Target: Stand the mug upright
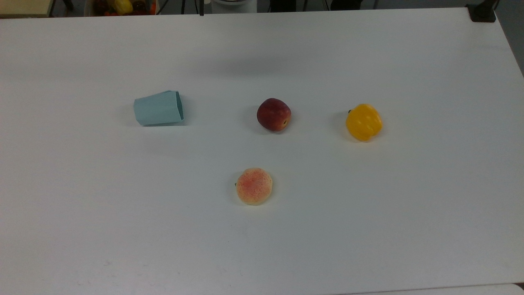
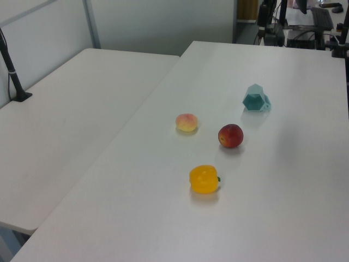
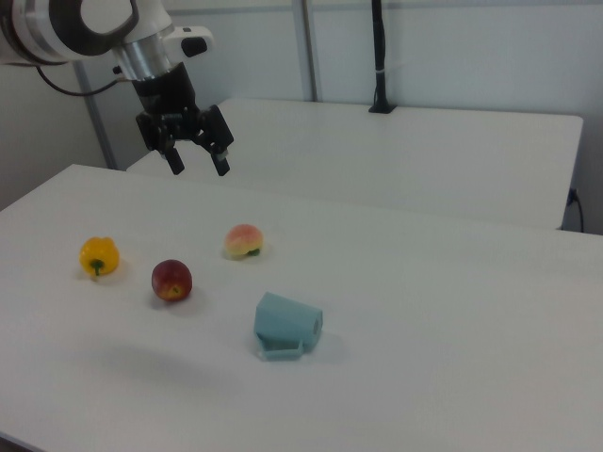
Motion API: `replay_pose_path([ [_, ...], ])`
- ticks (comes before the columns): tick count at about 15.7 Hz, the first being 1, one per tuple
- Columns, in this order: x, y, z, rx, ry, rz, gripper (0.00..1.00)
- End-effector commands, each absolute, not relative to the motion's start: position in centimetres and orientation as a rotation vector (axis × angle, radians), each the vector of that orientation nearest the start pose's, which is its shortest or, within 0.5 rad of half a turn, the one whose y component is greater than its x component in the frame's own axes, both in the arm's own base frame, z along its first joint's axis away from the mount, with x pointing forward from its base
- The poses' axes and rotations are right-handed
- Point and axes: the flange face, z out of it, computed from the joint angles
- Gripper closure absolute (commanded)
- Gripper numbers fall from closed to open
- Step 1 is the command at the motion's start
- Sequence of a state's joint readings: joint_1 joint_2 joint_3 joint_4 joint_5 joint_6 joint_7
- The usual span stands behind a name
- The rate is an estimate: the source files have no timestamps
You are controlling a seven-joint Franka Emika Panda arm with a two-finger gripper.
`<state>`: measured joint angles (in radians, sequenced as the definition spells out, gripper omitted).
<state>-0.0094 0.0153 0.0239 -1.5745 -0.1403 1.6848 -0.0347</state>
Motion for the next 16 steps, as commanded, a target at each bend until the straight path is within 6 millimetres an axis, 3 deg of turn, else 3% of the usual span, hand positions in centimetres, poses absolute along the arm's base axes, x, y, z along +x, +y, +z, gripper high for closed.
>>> replay_pose_path([
  [1,58.1,-0.1,60.6,-3.331,-0.241,-0.182,0.0],
  [3,58.8,0.5,59.1,-3.371,-0.284,-0.145,0.0],
  [5,59.8,1.6,56.4,-3.407,-0.326,-0.073,0.0],
  [9,61.4,2.9,51.4,-3.463,-0.249,0.004,0.0],
  [11,61.4,3.9,47.7,-3.514,-0.288,0.056,0.0],
  [16,60.6,3.6,40.6,-3.595,-0.261,-0.044,0.0],
])
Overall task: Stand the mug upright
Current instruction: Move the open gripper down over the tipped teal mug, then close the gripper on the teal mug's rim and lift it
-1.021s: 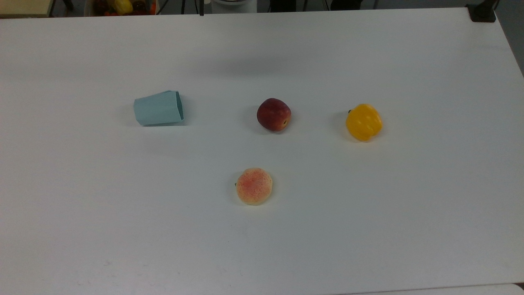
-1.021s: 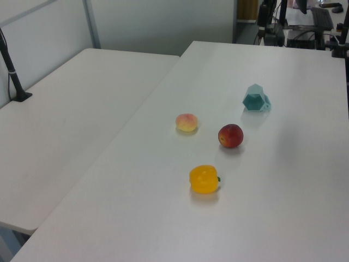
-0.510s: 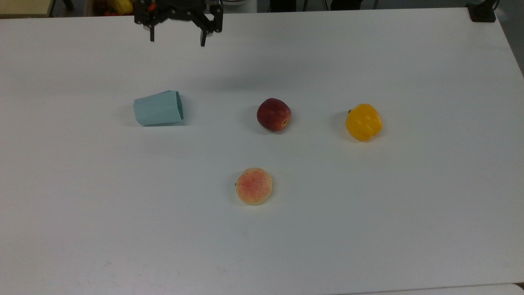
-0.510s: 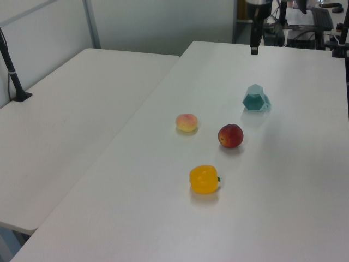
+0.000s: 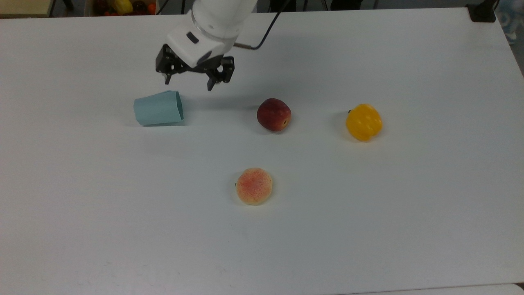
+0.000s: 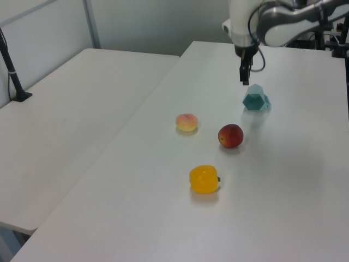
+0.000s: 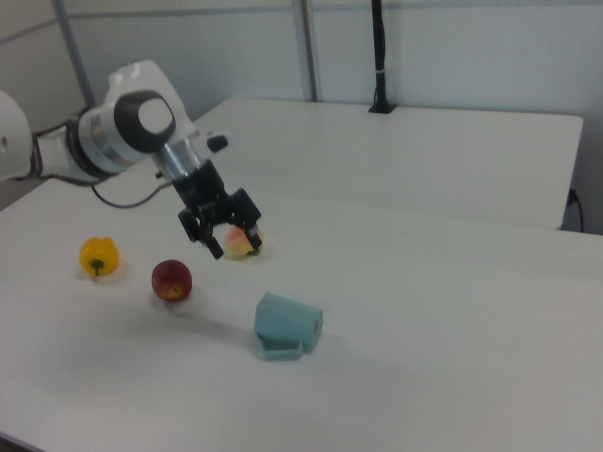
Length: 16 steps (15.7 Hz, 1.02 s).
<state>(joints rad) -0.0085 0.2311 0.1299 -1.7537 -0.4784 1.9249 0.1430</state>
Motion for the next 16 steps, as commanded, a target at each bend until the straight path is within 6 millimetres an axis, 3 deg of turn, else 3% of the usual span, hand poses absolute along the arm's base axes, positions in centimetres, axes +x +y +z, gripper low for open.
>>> replay_pose_path([
  [1,60.7,3.2,39.3,-3.603,-0.234,-0.02,0.0],
  [4,61.4,2.2,36.0,-3.66,-0.242,0.02,0.0],
  [8,61.6,0.8,34.0,-3.724,-0.251,0.041,0.0],
  [10,61.4,0.2,31.7,-3.746,-0.309,0.11,0.0],
  [12,61.5,-0.5,31.2,-3.771,-0.343,0.119,0.06],
  [14,61.6,-1.5,31.5,-3.792,-0.343,0.121,0.23],
  [16,61.5,-1.9,31.5,-3.8,-0.331,0.139,0.76],
])
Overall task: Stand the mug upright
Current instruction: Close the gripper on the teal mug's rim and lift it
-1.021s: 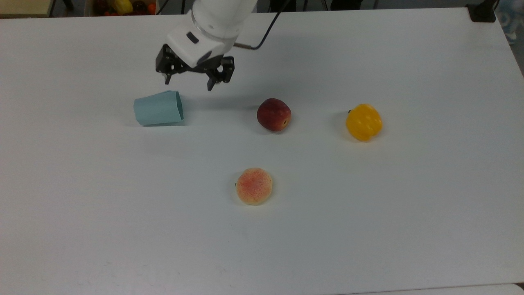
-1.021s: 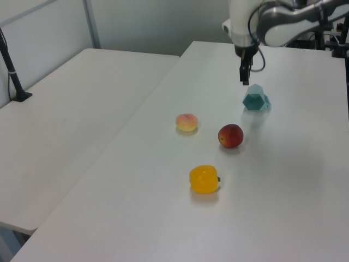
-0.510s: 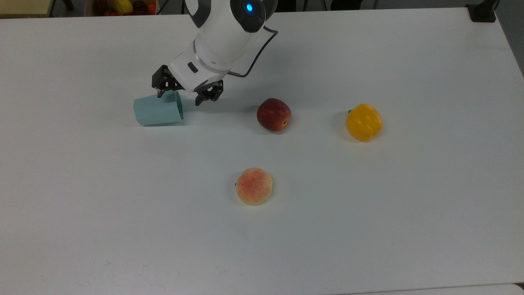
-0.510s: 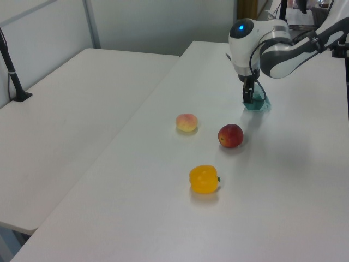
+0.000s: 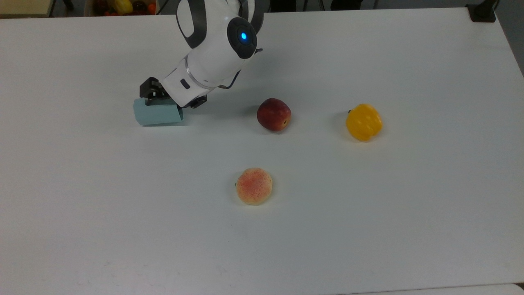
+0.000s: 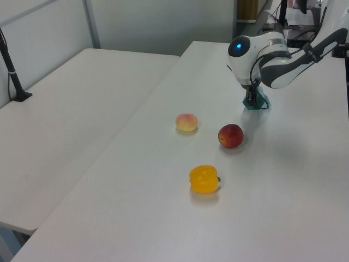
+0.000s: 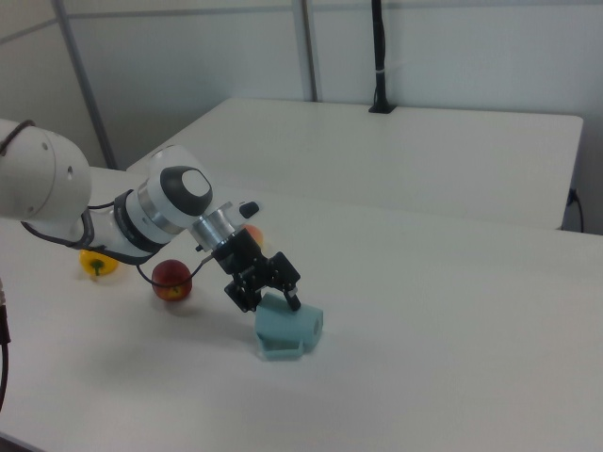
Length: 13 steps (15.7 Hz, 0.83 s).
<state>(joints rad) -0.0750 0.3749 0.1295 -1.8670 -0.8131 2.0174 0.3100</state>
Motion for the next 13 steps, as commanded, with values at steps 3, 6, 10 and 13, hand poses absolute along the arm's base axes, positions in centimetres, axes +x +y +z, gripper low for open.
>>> replay_pose_path([
  [3,61.2,-2.6,32.2,2.454,0.189,-0.102,1.0],
  [6,61.2,-3.1,33.1,2.463,0.166,-0.098,1.0],
  [10,61.3,-3.0,33.4,2.472,0.159,-0.094,1.0],
  [13,61.3,-3.5,33.9,2.472,0.152,-0.089,1.0],
])
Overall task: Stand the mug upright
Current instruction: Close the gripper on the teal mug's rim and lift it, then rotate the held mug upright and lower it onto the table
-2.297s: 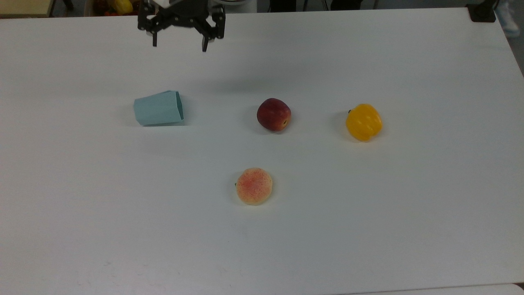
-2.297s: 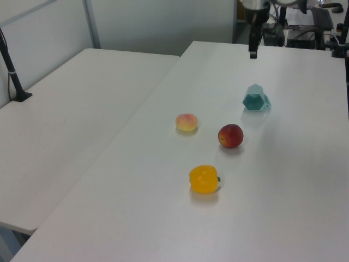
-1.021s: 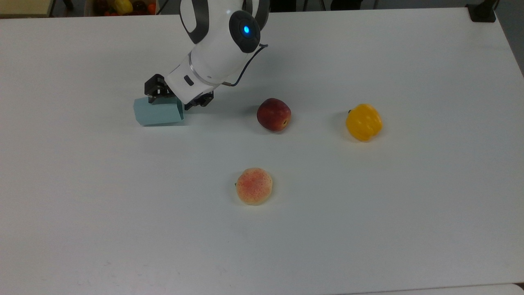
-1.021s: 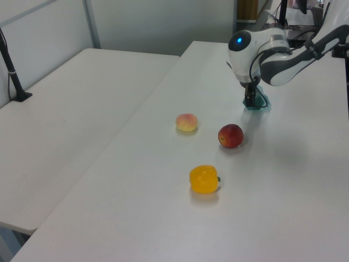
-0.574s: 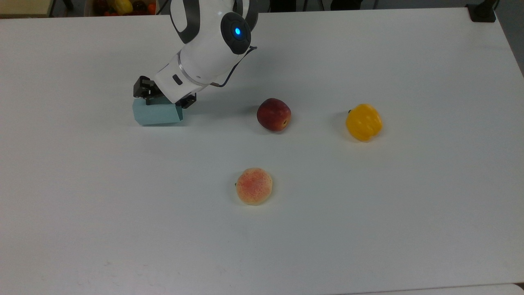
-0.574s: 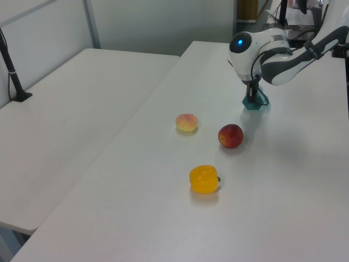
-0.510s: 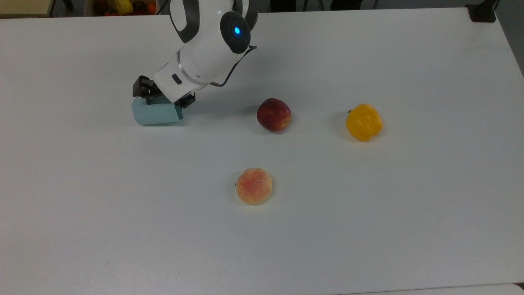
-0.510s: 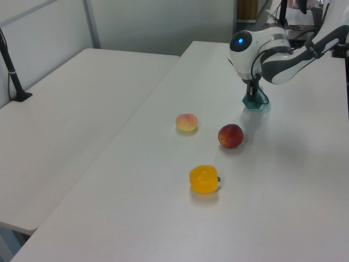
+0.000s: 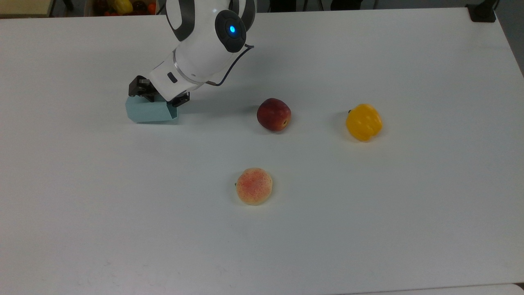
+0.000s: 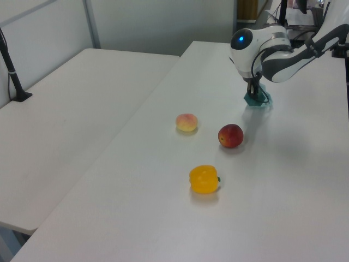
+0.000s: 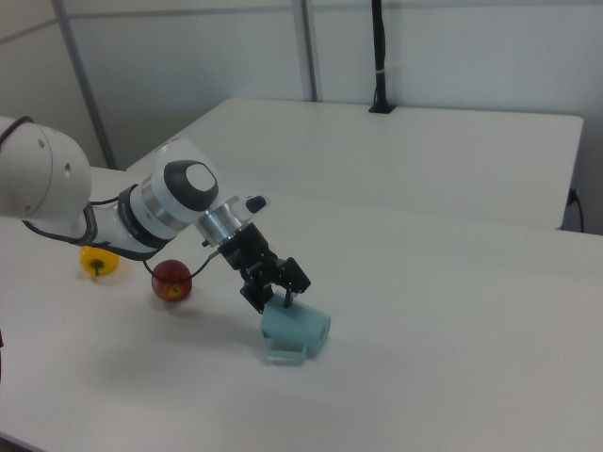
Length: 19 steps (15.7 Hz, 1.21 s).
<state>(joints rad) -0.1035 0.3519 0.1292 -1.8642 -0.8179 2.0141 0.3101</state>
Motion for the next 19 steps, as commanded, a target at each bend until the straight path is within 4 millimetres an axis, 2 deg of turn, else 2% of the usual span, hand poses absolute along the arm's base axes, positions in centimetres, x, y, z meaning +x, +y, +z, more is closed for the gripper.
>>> replay_pose_path([
  [1,61.3,-3.5,34.1,2.472,0.15,-0.084,1.0],
  [5,61.4,-3.3,34.8,2.471,0.144,-0.063,1.0],
  [7,61.4,-3.3,34.8,2.469,0.141,-0.063,0.96],
  [9,61.3,-3.5,35.8,2.469,0.129,-0.047,1.0],
  [14,61.1,-6.4,36.7,2.476,0.082,-0.046,1.0],
  [19,62.2,-6.2,39.0,2.646,-0.017,-0.028,1.0],
])
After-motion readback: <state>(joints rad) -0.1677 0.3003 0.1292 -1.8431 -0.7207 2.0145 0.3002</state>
